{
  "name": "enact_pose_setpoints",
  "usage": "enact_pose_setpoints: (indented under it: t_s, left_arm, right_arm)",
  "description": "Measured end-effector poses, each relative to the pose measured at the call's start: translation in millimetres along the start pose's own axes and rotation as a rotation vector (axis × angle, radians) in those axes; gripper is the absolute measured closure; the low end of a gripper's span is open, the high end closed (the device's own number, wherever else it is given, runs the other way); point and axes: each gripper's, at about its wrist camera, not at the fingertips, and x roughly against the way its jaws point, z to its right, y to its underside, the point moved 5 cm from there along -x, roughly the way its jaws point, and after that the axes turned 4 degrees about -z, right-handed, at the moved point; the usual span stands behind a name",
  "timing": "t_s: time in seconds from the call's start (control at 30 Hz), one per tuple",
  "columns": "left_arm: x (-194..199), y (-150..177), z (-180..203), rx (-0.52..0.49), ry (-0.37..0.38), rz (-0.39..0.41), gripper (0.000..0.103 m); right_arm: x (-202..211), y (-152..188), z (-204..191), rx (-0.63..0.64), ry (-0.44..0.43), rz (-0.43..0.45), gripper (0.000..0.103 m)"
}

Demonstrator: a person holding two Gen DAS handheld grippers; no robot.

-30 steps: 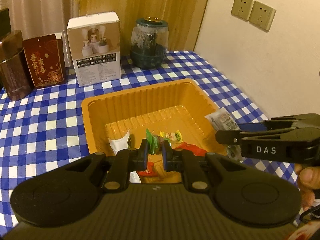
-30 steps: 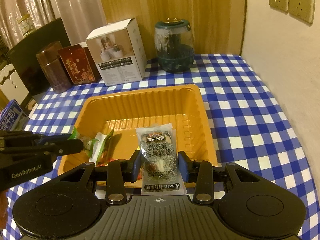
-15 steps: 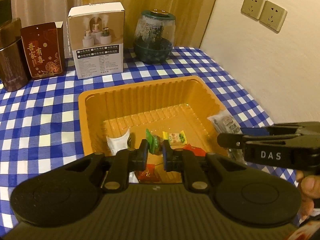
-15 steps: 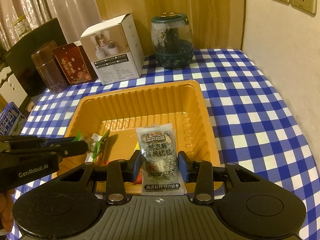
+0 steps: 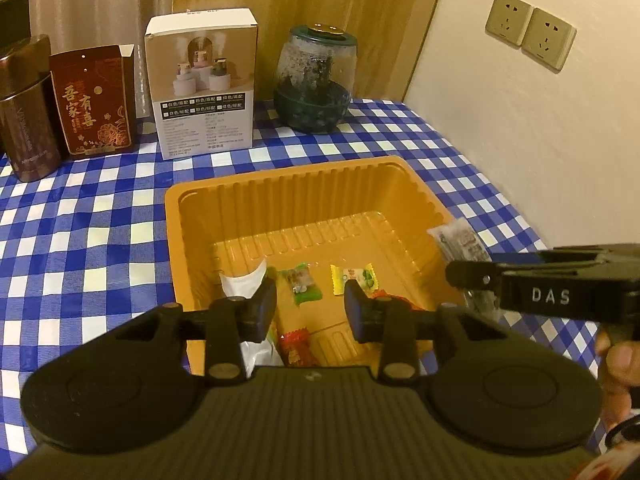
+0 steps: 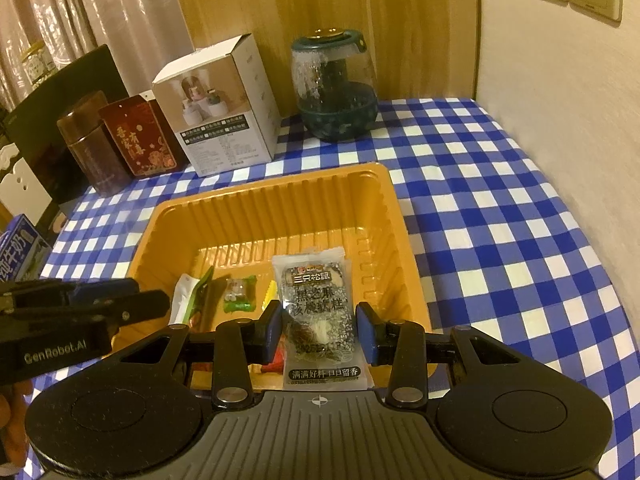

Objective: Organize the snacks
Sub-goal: 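Open the left tool to drop the green candy into the tray, then open the right tool to drop the clear nut packet into the tray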

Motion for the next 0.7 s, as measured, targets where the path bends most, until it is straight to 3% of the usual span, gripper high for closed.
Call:
enact_pose_setpoints:
  t_s: [0.7]
  left_arm:
    - [-2.7, 1.6, -2.9, 0.009, 0.01, 0.004, 0.07]
  right_arm:
    - [-7.4, -14.8, 10.1, -0.006, 0.02, 0.063, 0.063]
